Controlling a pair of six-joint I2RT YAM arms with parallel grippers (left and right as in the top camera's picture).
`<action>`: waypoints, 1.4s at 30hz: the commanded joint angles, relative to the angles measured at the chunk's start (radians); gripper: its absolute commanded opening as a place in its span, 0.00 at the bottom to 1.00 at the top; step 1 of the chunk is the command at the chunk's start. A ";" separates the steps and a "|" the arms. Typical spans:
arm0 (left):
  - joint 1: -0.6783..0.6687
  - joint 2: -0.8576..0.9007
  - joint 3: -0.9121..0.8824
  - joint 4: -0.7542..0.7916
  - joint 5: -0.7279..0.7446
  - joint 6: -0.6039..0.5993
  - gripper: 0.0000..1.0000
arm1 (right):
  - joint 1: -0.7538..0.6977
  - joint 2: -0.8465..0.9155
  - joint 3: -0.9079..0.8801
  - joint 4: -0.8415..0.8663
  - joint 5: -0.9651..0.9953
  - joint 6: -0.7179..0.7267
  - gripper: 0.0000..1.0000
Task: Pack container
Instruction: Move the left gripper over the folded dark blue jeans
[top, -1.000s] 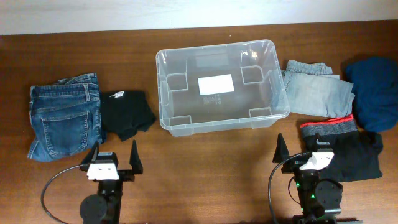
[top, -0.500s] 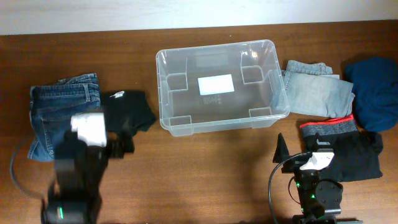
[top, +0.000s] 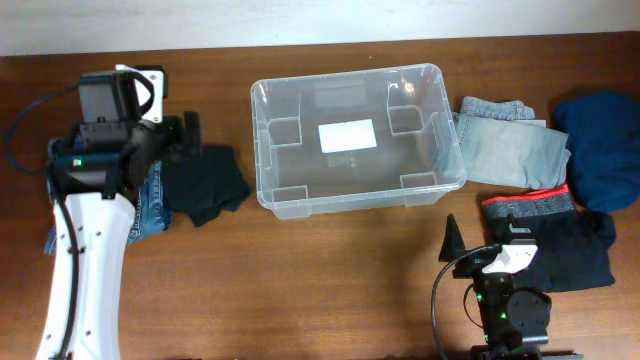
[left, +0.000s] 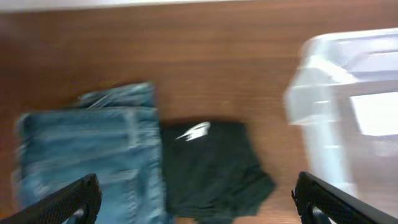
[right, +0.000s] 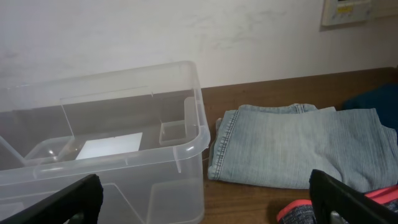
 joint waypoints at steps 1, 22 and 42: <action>0.061 0.027 0.020 -0.037 -0.222 -0.079 0.99 | -0.004 -0.008 -0.005 -0.007 -0.001 -0.008 0.98; 0.424 0.544 0.020 0.040 0.090 0.205 0.99 | -0.004 -0.008 -0.005 -0.007 -0.001 -0.008 0.99; 0.418 0.661 0.009 0.159 0.087 0.270 0.99 | -0.004 -0.008 -0.005 -0.007 -0.001 -0.008 0.98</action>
